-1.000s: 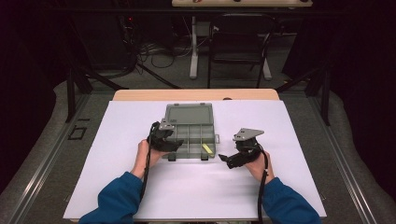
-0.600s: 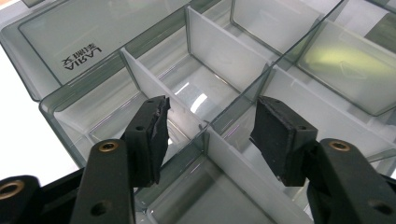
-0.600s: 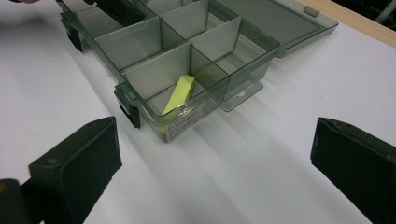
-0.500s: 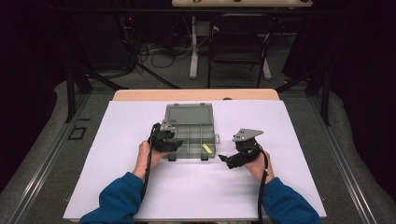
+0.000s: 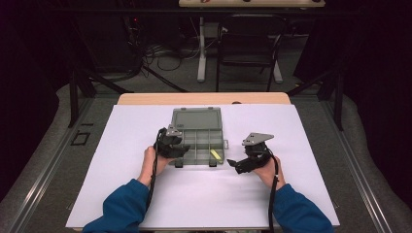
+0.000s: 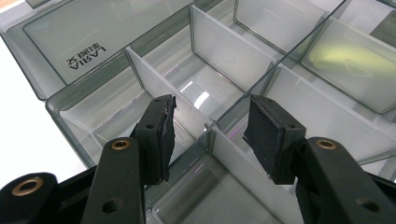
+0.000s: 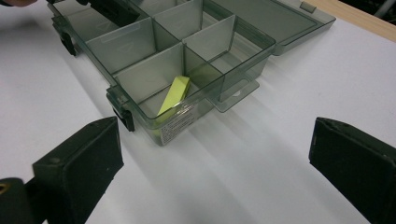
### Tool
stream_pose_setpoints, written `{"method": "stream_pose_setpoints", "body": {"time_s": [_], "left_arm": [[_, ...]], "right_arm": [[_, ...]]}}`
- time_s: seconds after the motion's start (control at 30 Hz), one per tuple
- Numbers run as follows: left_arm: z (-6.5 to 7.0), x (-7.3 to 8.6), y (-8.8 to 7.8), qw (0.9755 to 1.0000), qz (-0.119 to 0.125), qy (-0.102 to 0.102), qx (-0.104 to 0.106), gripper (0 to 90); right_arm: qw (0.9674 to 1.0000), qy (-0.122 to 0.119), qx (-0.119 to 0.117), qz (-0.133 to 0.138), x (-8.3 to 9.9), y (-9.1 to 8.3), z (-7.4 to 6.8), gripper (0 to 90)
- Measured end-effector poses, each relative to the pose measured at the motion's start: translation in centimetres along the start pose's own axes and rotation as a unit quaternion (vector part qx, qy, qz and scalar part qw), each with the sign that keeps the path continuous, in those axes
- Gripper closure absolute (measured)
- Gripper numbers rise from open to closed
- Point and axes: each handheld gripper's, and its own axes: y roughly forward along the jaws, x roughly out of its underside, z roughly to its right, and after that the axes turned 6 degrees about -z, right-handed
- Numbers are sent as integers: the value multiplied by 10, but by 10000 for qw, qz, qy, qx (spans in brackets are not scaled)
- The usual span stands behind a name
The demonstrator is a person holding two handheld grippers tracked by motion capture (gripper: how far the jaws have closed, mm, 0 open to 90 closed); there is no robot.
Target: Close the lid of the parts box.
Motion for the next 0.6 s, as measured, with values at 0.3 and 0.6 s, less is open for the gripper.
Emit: {"method": "stream_pose_setpoints", "body": {"time_s": [0.3,0.6], "left_arm": [[0,0,0,10000,0,17,-1,520],[0,0,0,10000,-6,33,8,522]], "right_arm": [[9998,100,122,110,-5,2,3,0],[9998,120,139,107,-12,6,10,0]]}}
